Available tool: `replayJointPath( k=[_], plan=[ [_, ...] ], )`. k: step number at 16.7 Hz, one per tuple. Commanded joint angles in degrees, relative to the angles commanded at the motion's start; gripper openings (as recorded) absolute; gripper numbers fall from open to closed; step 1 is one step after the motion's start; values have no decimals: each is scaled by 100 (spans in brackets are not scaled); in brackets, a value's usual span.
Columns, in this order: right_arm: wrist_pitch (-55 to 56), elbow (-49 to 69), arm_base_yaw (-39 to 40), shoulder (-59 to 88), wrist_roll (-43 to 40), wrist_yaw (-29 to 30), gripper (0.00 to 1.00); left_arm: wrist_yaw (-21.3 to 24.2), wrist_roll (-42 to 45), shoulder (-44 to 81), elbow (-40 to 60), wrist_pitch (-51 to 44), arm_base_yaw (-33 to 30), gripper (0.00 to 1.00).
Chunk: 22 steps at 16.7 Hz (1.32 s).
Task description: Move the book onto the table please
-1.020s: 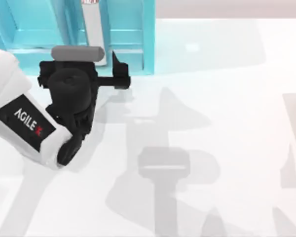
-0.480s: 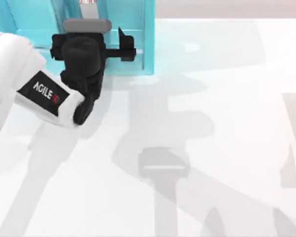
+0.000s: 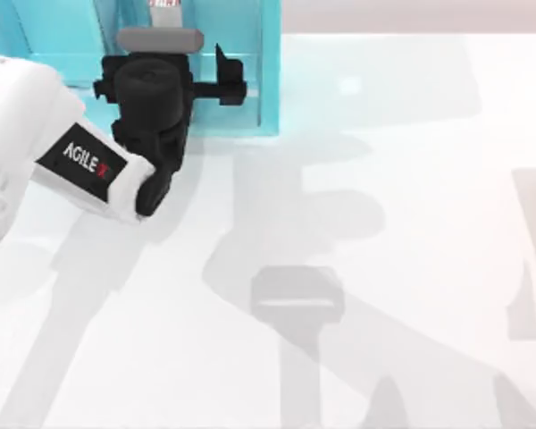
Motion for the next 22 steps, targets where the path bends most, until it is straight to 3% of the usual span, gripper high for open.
replayJointPath(
  k=[12,22],
  plan=[
    [0,0,0,0,0,0,100,0,0,0,0,0,0,2],
    [0,0,0,0,0,0,100,-2,3,-21,-9,-9,-33,0]
  ],
)
